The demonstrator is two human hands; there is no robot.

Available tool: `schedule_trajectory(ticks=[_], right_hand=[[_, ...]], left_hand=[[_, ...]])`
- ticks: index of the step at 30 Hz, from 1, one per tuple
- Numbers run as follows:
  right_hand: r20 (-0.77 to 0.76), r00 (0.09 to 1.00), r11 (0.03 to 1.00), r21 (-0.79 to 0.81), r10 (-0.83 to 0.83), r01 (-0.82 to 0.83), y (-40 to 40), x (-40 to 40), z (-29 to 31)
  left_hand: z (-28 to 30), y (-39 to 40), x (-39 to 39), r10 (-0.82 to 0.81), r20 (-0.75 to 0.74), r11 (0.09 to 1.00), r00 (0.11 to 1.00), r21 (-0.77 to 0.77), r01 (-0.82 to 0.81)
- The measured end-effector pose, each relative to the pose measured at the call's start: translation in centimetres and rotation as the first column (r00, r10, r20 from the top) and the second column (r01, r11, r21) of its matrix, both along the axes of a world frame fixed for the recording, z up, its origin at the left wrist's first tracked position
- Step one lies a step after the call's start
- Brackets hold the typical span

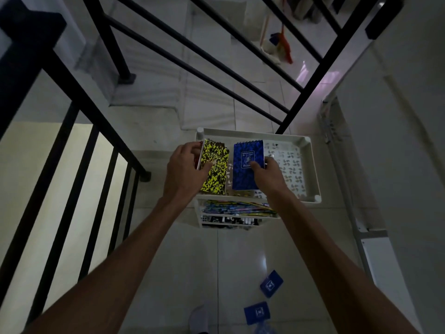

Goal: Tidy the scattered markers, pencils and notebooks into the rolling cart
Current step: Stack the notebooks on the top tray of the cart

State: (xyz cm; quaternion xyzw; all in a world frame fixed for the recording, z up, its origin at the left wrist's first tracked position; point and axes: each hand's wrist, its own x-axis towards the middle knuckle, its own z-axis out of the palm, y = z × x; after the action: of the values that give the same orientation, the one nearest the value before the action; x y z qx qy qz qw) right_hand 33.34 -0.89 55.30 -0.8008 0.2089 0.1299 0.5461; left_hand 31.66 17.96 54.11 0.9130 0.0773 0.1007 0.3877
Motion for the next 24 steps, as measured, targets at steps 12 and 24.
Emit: schedule_trajectory(ticks=[12, 24], right_hand=[[0.010, 0.993, 0.960, -0.257, 0.118, -0.112, 0.6, -0.1, -2.0], [0.034, 0.979, 0.908, -0.381, 0.199, -0.172, -0.1, -0.1, -3.2]], left_hand=[[-1.5, 1.4, 1.1, -0.496, -0.184, 0.819, 0.848, 0.224, 0.528], [-3.0, 0.8, 1.3, -0.433, -0.235, 0.711, 0.871, 0.505, 0.489]])
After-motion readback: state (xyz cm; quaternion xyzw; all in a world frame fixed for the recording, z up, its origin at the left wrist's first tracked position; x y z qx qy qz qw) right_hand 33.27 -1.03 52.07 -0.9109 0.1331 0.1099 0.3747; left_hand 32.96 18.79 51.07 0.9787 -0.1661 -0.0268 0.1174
